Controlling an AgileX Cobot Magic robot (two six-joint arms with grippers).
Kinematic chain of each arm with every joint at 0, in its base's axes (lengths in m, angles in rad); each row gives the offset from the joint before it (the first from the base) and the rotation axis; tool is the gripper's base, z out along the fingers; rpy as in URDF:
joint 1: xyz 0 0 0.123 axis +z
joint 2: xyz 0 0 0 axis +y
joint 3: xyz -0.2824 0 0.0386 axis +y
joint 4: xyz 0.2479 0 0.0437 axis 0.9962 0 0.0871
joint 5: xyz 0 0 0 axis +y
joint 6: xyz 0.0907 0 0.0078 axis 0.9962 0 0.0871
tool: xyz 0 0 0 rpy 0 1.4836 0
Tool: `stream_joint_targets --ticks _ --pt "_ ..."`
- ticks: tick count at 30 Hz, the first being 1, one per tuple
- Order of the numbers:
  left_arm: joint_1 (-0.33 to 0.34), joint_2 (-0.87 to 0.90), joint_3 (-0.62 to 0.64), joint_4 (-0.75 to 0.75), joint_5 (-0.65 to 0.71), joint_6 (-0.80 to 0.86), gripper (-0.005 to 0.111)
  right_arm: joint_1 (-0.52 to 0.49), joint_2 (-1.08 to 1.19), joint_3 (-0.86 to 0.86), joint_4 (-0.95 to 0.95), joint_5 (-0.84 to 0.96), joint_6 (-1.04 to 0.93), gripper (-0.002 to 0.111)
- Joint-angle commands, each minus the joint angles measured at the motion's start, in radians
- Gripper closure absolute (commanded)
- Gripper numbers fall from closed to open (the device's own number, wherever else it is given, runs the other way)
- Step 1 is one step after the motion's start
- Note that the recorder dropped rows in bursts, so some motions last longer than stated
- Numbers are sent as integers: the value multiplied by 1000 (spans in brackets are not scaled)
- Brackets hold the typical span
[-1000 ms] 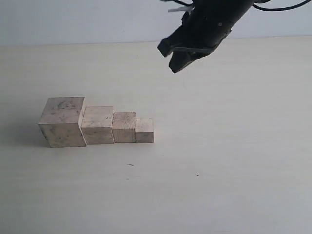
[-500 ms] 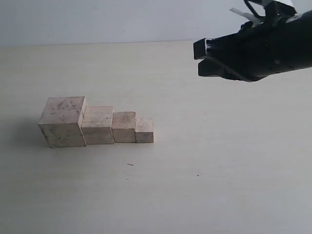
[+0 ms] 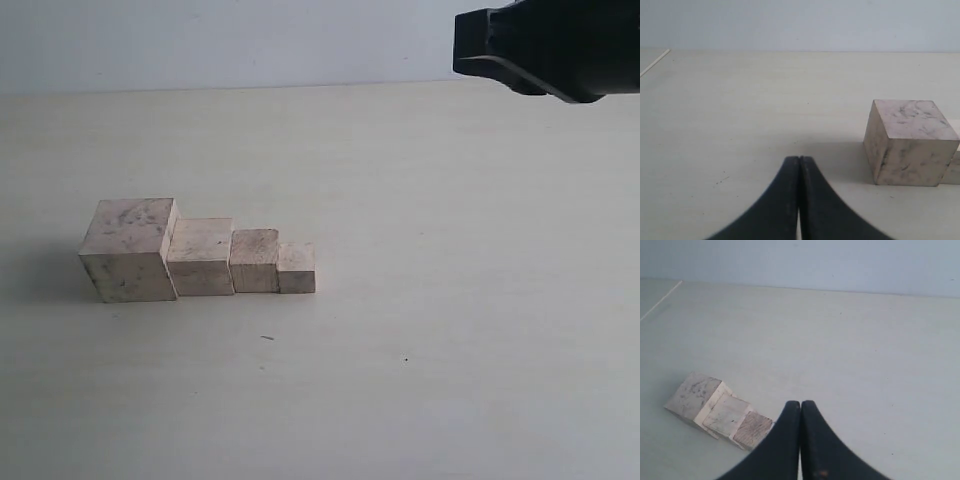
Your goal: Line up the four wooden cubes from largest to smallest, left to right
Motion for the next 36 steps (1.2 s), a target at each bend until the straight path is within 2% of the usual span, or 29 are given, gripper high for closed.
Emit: stream_joint_targets --ticks 1,4,8,14,19,22,29,36 --pt "5 -6 0 2 -11 -6 107 2 -10 4 -34 -61 -6 108" --pt "5 -6 0 2 -11 -6 107 -3 -30 7 -80 -129 -6 108" --pt "5 -6 0 2 -11 -6 107 -66 -116 50 -122 -162 -7 108" --pt "5 -6 0 2 -11 -6 107 -269 -330 220 -120 -162 -3 108" --pt "5 -6 0 2 -11 -6 107 -454 -592 428 -120 -167 2 108" --pt "5 -6 0 2 -11 -6 107 -526 -750 528 -124 -178 -10 108" --pt "5 -6 0 2 -11 -6 107 -546 -1003 661 -124 -176 -90 108" --pt "5 -6 0 2 -11 -6 107 -546 -1043 717 -124 -173 -100 108"
